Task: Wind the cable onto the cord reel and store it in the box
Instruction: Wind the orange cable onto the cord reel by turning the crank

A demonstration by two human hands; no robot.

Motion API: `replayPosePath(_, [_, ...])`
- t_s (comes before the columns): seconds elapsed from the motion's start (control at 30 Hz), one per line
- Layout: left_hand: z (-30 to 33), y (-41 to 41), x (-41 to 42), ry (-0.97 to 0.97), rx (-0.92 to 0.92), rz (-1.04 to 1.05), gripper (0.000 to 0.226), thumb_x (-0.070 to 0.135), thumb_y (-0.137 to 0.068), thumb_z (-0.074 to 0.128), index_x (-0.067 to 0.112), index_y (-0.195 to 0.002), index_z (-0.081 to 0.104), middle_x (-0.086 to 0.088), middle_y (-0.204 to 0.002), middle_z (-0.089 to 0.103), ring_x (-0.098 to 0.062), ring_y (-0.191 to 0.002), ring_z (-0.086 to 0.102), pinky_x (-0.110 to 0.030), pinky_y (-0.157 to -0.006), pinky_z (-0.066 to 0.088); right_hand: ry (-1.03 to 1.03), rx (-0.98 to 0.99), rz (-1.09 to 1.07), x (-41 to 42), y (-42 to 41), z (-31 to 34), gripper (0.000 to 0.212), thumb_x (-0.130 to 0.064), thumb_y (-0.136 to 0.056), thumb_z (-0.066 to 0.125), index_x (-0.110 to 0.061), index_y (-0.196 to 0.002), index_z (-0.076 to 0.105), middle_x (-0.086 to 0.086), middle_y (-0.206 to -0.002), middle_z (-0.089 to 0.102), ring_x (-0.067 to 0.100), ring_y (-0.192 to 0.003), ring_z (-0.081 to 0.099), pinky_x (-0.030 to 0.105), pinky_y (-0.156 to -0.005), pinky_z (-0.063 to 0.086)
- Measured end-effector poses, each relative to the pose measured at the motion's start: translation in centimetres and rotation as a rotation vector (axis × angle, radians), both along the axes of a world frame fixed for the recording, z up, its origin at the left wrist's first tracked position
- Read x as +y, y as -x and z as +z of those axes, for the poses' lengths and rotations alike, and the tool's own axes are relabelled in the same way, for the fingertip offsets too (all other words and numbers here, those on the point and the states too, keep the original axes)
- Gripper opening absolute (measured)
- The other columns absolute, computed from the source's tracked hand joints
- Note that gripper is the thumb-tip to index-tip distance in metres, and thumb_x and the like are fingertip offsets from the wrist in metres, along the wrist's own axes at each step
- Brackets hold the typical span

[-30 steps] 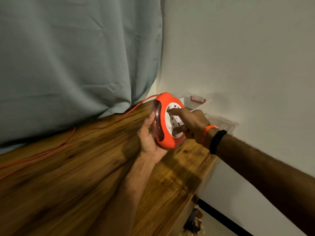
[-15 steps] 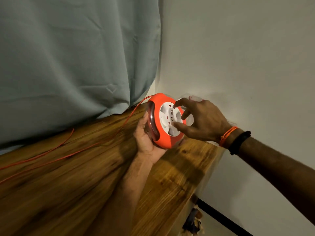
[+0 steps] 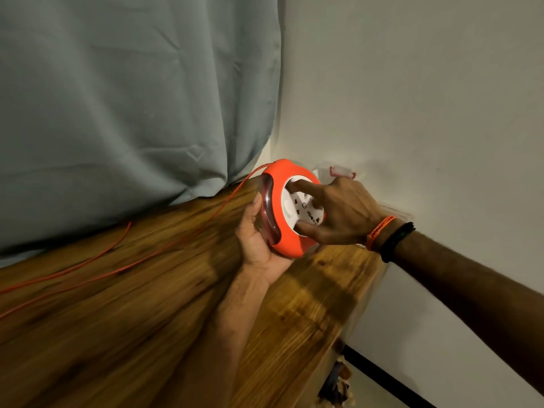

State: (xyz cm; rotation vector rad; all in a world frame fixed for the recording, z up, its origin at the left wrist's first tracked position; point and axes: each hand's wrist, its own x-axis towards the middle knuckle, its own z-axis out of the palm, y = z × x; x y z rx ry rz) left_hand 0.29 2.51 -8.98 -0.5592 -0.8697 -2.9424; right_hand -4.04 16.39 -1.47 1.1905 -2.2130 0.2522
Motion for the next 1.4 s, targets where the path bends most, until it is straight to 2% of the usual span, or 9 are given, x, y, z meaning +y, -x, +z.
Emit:
replayPosePath(0.1, [0.5, -0.2, 0.2, 0.01, 0.047, 0.034, 0.085, 0.046, -0.068, 0.078, 0.009, -0.141, 0.056, -0.022, -0.147, 0.051, -0.042, -0.139, 0.043, -0.062, -0.12, 0.022, 0.501, -0.493, -0.156, -1.6, -1.1, -0.5, 0.051, -0.056, -0.065, 0.071, -0.018, -0.099, 0.071, -0.002, -0.071, 0.072, 0.021, -0.065, 0.066, 0.033, -0.064, 0.056])
replayPosePath(0.23, [0.7, -0.3, 0.5, 0.013, 0.054, 0.06, 0.088, 0.04, -0.058, 0.088, 0.004, -0.134, 0.061, -0.026, -0.143, 0.051, -0.045, -0.14, 0.04, -0.063, -0.12, 0.02, 0.956, -1.317, -0.166, -2.4, -0.4, -1.1, 0.037, -0.044, -0.082, 0.066, -0.012, -0.067, 0.054, -0.002, -0.038, 0.046, 0.017, -0.036, 0.039, 0.014, -0.034, 0.027])
replayPosePath(0.43, [0.6, -0.5, 0.2, 0.029, 0.05, 0.066, 0.077, 0.045, -0.069, 0.078, 0.008, -0.135, 0.062, -0.022, -0.142, 0.055, -0.042, -0.137, 0.045, -0.062, -0.119, 0.025, 0.811, -1.371, -0.08, -1.2, 0.1, -0.9, 0.037, -0.036, -0.096, 0.057, 0.002, -0.095, 0.061, 0.019, -0.069, 0.063, 0.026, -0.062, 0.05, 0.014, -0.034, 0.027])
replayPosePath(0.53, [0.6, -0.6, -0.1, 0.052, -0.01, 0.122, 0.085, 0.048, -0.067, 0.079, 0.011, -0.14, 0.058, -0.02, -0.142, 0.058, -0.04, -0.134, 0.05, -0.058, -0.113, 0.037, 0.615, -0.952, -0.225, -0.4, -0.8, 0.3, 0.043, -0.05, -0.084, 0.064, -0.008, -0.074, 0.069, 0.007, -0.065, 0.076, 0.007, -0.038, 0.056, 0.016, -0.038, 0.037])
replayPosePath(0.67, [0.5, -0.3, -0.4, 0.063, -0.036, 0.123, 0.1, 0.051, -0.066, 0.079, 0.012, -0.151, 0.044, -0.021, -0.153, 0.045, -0.042, -0.143, 0.04, -0.06, -0.117, 0.029, 0.337, -0.368, -0.158, 0.9, -2.1, 0.9, 0.04, -0.051, -0.079, 0.07, -0.019, -0.104, 0.068, 0.0, -0.077, 0.077, 0.012, -0.076, 0.073, 0.032, -0.073, 0.056])
replayPosePath(0.93, [-0.3, 0.3, -0.8, 0.022, 0.002, 0.046, 0.09, 0.051, -0.075, 0.069, 0.014, -0.153, 0.041, -0.021, -0.153, 0.045, -0.042, -0.141, 0.042, -0.065, -0.116, 0.027, -0.123, 0.057, 0.008, 1.0, -0.5, 0.4, 0.067, -0.062, -0.085, 0.053, -0.033, -0.143, 0.039, 0.003, -0.104, 0.076, 0.028, -0.087, 0.07, 0.038, -0.073, 0.056])
replayPosePath(1.2, [-0.2, 0.3, -0.4, -0.006, 0.019, 0.017, 0.088, 0.05, -0.073, 0.072, 0.013, -0.149, 0.048, -0.02, -0.147, 0.052, -0.041, -0.139, 0.043, -0.063, -0.119, 0.022, -0.007, -0.021, -0.003, -0.2, 0.2, -0.2, 0.064, -0.056, -0.077, 0.06, -0.029, -0.135, 0.051, 0.009, -0.085, 0.076, 0.031, -0.073, 0.068, 0.038, -0.071, 0.057])
replayPosePath(1.27, [0.0, 0.2, -0.3, 0.009, 0.035, 0.032, 0.089, 0.049, -0.07, 0.076, 0.011, -0.147, 0.05, -0.021, -0.148, 0.05, -0.041, -0.139, 0.043, -0.061, -0.118, 0.027, 0.271, -0.245, -0.092, -1.2, -0.6, -0.7, 0.057, -0.053, -0.071, 0.069, -0.025, -0.119, 0.063, 0.0, -0.08, 0.074, 0.023, -0.072, 0.067, 0.033, -0.073, 0.056])
replayPosePath(1.4, [0.2, 0.2, -0.1, 0.048, 0.021, 0.106, 0.088, 0.044, -0.063, 0.084, 0.008, -0.139, 0.058, -0.021, -0.14, 0.058, -0.041, -0.134, 0.05, -0.058, -0.116, 0.033, 0.928, -1.197, -0.269, -2.8, -0.8, -0.8, 0.049, -0.049, -0.066, 0.074, -0.005, -0.089, 0.07, 0.008, -0.056, 0.067, 0.014, -0.031, 0.049, 0.017, -0.034, 0.033])
